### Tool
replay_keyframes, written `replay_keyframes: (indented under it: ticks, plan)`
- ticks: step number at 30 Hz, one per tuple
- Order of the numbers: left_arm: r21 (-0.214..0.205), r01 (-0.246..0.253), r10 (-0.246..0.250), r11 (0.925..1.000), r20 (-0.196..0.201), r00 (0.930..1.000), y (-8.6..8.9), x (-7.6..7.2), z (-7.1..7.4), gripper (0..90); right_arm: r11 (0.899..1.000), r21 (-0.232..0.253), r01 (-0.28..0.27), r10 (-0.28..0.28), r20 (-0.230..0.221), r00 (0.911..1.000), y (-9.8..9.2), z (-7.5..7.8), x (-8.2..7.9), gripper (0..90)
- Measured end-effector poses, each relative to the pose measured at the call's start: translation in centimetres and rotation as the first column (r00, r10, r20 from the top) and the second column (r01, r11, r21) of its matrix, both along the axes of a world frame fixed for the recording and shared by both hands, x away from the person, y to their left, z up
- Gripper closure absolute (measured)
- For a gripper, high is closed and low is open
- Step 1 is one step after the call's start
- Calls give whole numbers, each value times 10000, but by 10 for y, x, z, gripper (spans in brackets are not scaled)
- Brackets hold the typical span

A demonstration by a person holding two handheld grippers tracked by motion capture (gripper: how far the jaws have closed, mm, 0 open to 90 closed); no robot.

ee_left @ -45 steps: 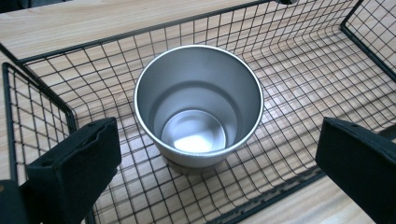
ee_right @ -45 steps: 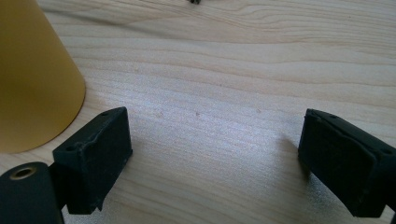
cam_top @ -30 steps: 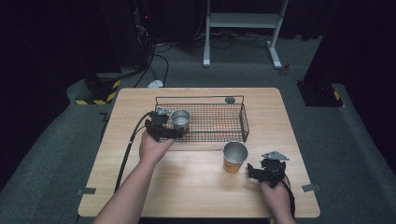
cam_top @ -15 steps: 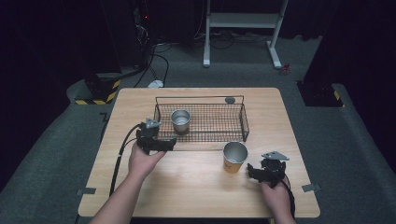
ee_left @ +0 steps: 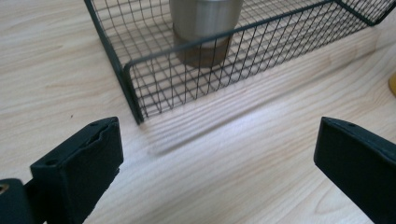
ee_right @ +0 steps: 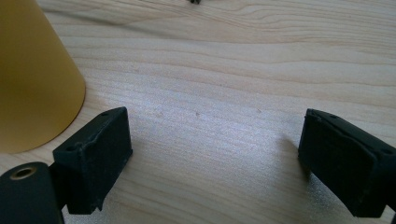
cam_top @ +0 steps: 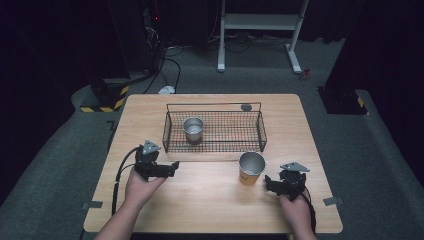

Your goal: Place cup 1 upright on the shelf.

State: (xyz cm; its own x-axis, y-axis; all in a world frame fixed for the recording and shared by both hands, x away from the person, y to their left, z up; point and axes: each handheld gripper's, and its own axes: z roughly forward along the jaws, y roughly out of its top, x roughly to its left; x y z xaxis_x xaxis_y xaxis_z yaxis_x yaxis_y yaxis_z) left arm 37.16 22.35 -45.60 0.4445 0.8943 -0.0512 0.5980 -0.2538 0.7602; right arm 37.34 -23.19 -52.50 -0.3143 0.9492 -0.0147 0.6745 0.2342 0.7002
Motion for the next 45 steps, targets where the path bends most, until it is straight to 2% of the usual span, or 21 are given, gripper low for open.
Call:
replay_keyframes:
  ticks: [8, 15, 19, 27, 31, 37, 40, 45]
  plan:
    - [-48, 22, -23, 10000, -183, 9998, 13, -17, -26, 20, 10000, 1, -16, 16, 7, 10000, 0, 0, 0, 90]
    - [238, 90, -81, 9997, -398, 9992, 22, -27, -47, 22, 10000, -12, -59, 59, 20, 10000, -1, 0, -1, 90]
    - [543, 37, -20, 9985, -309, 9995, 28, -31, -54, 23, 10000, 15, -29, 29, 2, 10000, 0, 0, -1, 90]
    - [756, -123, 150, 9971, -352, 9993, 35, -37, -69, 26, 10000, -9, -83, 83, 21, 10000, -1, 0, -1, 90]
    - [891, -77, 98, 9960, -234, 9997, 35, -40, -69, 27, 10000, -9, -84, 84, 19, 10000, -1, 0, -1, 91]
    - [1078, -1, 48, 9942, -433, 9990, 33, -39, -71, 28, 10000, -12, -85, 85, 20, 10000, -1, 0, -1, 90]
    - [927, -34, 89, 9957, -593, 9982, 33, -38, -72, 27, 10000, -12, -86, 86, 21, 10000, -1, 0, -1, 91]
    - [901, -19, 68, 9959, -547, 9985, 33, -39, -73, 19, 10000, -11, -85, 85, 17, 10000, -1, 0, -1, 90]
